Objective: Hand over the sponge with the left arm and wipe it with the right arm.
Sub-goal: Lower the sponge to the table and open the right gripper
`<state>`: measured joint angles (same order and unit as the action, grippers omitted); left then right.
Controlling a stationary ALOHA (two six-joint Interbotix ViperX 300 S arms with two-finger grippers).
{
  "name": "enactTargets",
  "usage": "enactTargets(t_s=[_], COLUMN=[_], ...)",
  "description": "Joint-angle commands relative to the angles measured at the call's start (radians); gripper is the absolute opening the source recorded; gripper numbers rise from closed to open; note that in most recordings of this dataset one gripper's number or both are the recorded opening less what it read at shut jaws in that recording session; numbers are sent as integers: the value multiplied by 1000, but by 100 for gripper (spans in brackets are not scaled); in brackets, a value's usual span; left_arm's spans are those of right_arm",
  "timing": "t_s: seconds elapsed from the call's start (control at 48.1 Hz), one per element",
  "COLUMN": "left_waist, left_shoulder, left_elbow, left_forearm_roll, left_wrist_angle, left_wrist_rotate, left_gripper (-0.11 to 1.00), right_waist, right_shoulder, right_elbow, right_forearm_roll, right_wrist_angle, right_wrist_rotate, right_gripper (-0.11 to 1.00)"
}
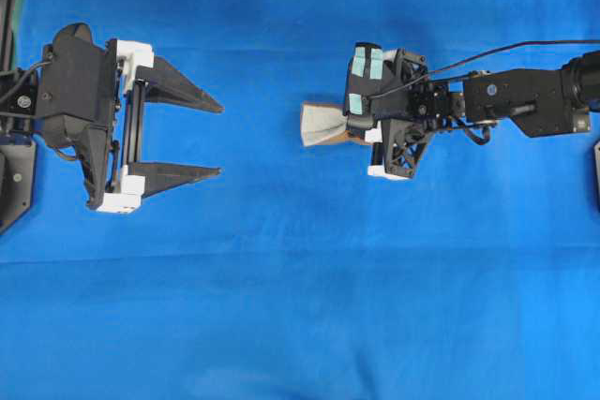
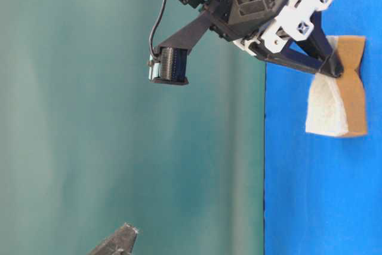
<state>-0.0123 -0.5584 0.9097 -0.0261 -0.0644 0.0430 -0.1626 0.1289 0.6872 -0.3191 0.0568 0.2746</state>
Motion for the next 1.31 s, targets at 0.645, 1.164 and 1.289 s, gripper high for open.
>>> enactTargets(t_s=[0.645,1.164,1.289], left_waist=[-3,-3,-3], left_shoulder=[-3,-3,-3], left_elbow=[-12,-14,-12], left_forearm_roll=[0,0,0], left_wrist_angle=[-23,-23,-29], left_wrist_rotate=[5,3,3], left_gripper=[86,86,86], right_waist=[12,69,87], right_shoulder=[-81,-443,-480], right_elbow=[-29,-31,-9], right_forearm_roll=[6,5,5], right_wrist_angle=[31,184,170], right_wrist_rotate=[11,3,11], right_gripper=[74,74,74])
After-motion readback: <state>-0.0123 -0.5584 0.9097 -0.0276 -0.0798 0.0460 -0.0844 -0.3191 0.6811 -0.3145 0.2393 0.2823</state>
